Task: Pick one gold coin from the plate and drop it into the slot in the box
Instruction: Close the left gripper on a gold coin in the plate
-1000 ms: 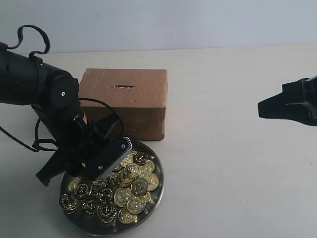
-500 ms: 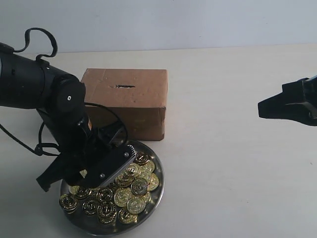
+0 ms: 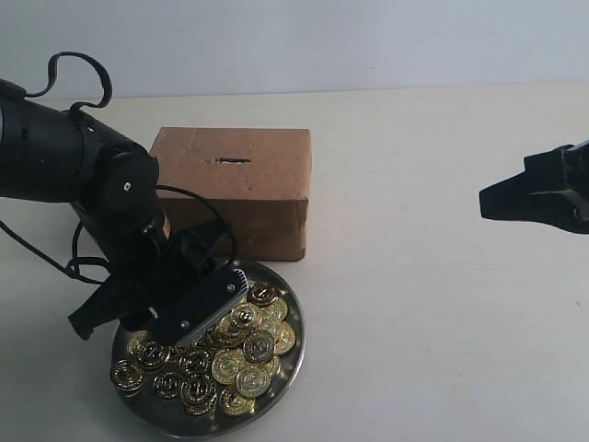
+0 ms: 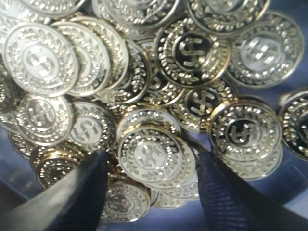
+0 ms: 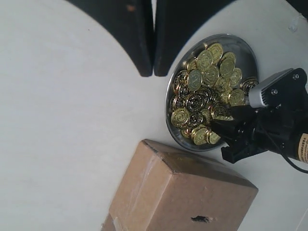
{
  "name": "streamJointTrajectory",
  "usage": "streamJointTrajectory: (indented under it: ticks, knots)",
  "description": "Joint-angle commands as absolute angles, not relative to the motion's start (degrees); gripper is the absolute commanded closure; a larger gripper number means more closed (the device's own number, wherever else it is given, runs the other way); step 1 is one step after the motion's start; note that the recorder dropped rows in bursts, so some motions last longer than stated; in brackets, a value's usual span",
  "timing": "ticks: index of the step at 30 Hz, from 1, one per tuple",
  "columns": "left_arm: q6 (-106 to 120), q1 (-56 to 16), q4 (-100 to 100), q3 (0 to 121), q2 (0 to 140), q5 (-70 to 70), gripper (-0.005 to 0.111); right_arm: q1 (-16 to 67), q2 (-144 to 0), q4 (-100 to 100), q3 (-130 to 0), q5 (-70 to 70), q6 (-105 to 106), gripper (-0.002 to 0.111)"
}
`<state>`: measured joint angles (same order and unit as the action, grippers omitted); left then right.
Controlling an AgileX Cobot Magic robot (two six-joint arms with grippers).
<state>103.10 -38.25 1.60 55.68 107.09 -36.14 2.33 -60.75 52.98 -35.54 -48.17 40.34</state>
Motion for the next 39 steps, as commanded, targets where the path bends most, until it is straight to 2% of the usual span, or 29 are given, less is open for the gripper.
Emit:
streamJointTrajectory:
  ticks: [1,39]
  knots:
    - [102.9,-38.5,2.0,55.5,106.6,-32.3,0.052,2.0,-60.7,53.4,-35.8,-48.3,40.9,0.108]
    - [107.7,-40.8,8.0,56.3,107.7,-35.0,0.054,2.0,-60.7,53.4,-35.8,-48.2,41.3,0.108]
